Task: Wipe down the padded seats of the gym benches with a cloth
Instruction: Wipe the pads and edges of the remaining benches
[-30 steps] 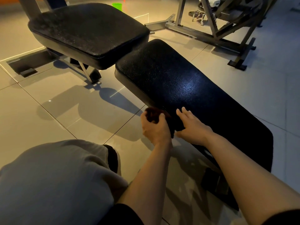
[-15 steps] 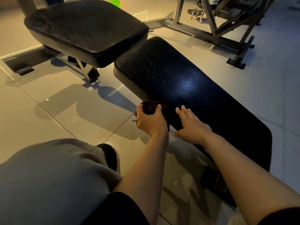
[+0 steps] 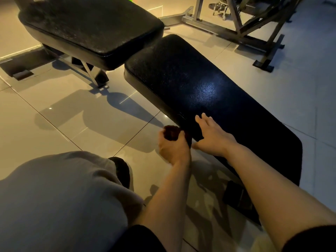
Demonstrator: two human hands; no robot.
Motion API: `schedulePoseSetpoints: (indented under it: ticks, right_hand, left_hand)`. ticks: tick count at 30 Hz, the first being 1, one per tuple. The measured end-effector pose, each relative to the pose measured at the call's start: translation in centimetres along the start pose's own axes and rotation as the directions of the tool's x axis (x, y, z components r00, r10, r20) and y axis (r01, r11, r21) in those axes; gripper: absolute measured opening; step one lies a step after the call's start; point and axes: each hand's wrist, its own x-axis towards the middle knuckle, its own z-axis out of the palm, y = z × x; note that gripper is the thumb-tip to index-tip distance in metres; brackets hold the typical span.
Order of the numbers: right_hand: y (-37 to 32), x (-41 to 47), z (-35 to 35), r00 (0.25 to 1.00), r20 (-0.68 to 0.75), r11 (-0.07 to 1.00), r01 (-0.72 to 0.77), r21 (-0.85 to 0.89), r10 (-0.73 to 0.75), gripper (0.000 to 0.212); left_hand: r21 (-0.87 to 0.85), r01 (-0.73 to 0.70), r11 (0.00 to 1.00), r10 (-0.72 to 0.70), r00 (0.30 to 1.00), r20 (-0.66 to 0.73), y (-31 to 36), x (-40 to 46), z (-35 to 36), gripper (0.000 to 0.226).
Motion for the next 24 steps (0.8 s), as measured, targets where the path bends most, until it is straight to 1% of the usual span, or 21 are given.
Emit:
schedulePoseSetpoints:
  ticks: [2,3,7,12,15,19,20,23,24]
  right_hand:
    - [0.1,0.2,0.1,1.000,0.000,1.000,-0.012,0.006,0.012,0.093]
    - [0.1,0.2,0.0,1.000,0.004,1.000,-0.014,0.008,0.014,0.092]
    - [0.2,0.1,-0.1,1.000,0.012,1.000,-0.011,0.005,0.011,0.092]
    - [-0.2,0.0,0.0,1.000,0.000,1.000,-0.017,-0.010,0.017,0.094]
    - [-0.3,-0.1,0.1,1.000,-0.007,1.000,-0.011,-0.006,0.011,0.095]
    - [-0.2,-0.2,-0.1,1.000,0.012,1.000,-0.009,0.001,0.009,0.097]
    - [-0.2,-0.2,-0.3,1.000,0.018,1.000,-0.006,0.008,0.006,0.097]
    - [-0.2,-0.1,-0.5,0.999,0.031,1.000,-0.005,0.023,0.004,0.096]
    - [-0.2,-0.1,-0.5,0.999,0.037,1.000,-0.006,0.025,0.005,0.096]
  left_hand:
    - [-0.041,-0.078,0.996,0.077,0.997,-0.025,2.6,1.5,0.7,0.045]
    - [-0.051,-0.089,0.995,0.088,0.996,-0.016,3.5,1.9,1.0,0.047]
    - [0.016,-0.090,0.996,0.090,0.996,0.016,3.5,2.7,1.5,0.046]
    - [0.054,-0.080,0.995,0.078,0.996,0.033,4.3,2.5,1.3,0.047]
    - [0.068,-0.083,0.994,0.077,0.994,0.078,4.2,2.3,1.0,0.049]
    - [0.087,-0.105,0.991,0.089,0.981,0.171,2.5,1.2,0.4,0.039]
    - [0.068,-0.102,0.992,0.091,0.984,0.153,2.3,1.1,0.2,0.038]
    - [-0.017,-0.110,0.994,0.110,0.994,0.018,3.2,2.5,0.4,0.036]
    - [-0.031,-0.101,0.994,0.101,0.995,0.008,3.8,3.0,0.6,0.038]
